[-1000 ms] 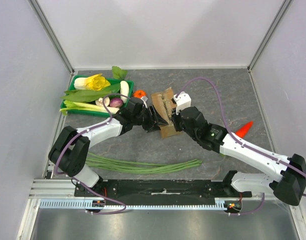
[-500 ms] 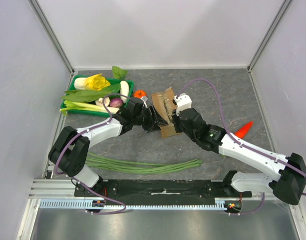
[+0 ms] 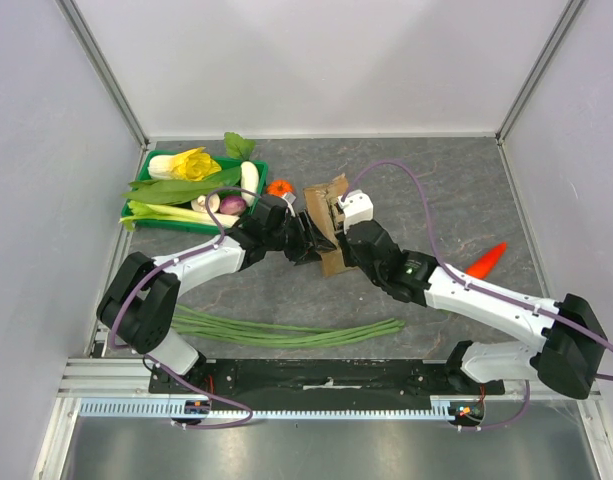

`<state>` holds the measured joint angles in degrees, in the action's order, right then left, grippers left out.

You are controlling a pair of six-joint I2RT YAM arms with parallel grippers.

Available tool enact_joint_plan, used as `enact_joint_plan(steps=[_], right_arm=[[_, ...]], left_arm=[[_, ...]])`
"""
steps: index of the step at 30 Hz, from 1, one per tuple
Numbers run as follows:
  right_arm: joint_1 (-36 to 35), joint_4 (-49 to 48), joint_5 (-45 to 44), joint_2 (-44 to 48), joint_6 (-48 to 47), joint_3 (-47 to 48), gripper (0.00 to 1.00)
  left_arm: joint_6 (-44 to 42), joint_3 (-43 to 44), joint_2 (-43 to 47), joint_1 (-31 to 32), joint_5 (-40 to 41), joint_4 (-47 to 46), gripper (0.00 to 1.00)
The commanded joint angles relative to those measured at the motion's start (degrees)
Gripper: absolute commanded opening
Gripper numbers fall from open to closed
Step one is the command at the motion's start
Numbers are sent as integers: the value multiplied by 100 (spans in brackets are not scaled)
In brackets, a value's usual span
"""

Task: Unpack the express box

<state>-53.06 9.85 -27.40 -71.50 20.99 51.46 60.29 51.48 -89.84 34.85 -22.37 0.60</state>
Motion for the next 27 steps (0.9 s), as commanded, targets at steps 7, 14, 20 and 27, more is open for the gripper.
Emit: enact_joint_plan(steps=[7,14,20,27], right_arm=[[-56,237,-213,-268,-7,-84,0],[-56,430,-205,136,-104,583,0],[-56,465,-178,506,-157,979,0],[67,816,-1003,717,106,813,0]], left_arm=[[-351,230,55,39,-31,423,60],[-570,301,274,39,-4,248,71],[-913,371,687,39,215,72,76],[-1081,204,1074,39,646,186,76]])
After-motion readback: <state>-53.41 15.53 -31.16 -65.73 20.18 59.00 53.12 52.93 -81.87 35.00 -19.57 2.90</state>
